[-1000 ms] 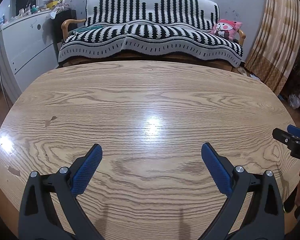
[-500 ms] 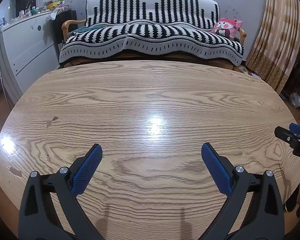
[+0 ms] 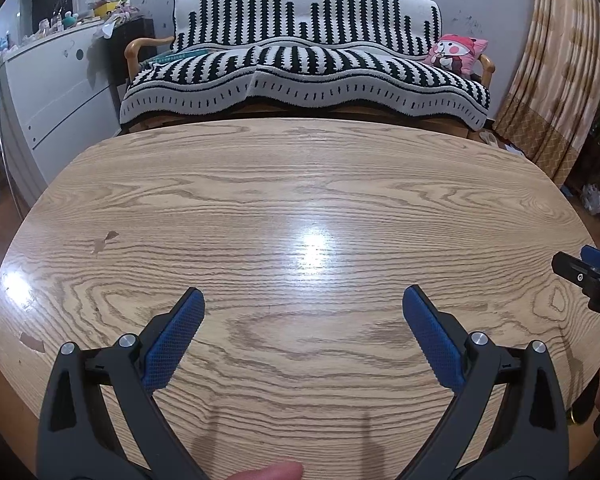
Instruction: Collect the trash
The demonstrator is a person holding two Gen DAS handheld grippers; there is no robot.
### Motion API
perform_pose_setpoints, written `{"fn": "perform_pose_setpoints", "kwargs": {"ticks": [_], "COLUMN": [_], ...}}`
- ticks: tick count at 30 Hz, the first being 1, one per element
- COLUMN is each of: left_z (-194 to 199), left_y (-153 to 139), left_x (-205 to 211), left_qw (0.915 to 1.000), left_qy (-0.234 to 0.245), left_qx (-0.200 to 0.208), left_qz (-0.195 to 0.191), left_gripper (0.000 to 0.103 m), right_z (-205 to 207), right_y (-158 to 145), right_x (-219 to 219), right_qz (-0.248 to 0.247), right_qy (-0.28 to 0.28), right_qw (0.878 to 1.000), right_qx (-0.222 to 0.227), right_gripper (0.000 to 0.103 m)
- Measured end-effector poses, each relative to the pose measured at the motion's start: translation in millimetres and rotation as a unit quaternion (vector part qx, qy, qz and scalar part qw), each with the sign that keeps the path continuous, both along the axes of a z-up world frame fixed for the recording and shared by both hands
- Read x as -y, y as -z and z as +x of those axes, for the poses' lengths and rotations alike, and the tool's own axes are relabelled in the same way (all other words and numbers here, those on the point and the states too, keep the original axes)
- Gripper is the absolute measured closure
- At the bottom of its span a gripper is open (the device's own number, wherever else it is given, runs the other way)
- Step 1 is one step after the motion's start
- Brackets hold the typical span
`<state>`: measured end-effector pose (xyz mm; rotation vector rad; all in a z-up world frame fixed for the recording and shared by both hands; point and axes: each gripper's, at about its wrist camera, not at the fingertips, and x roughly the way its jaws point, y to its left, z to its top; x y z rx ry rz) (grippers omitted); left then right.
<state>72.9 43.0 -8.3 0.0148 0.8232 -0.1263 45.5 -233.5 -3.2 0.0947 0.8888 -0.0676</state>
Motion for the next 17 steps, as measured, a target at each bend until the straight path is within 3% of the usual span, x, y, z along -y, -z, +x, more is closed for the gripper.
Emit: {"fn": "perform_pose_setpoints", "kwargs": {"ticks": [17], "left_z": [-1.3], "left_y": [1.2], "left_x": [-1.0], "left_qw": [1.0000], "left_qy": [-0.007], "left_qx": [-0.002], "left_qz": [0.006], "left_gripper": [0.007], "right_z": [1.3], "right_y": [0.2], "right_x": [-0.2], "right_qz": [0.002], "right_qy": [0.003], "right_qw": [1.000], "right_qx": [0.000], "right_gripper": [0.010]}}
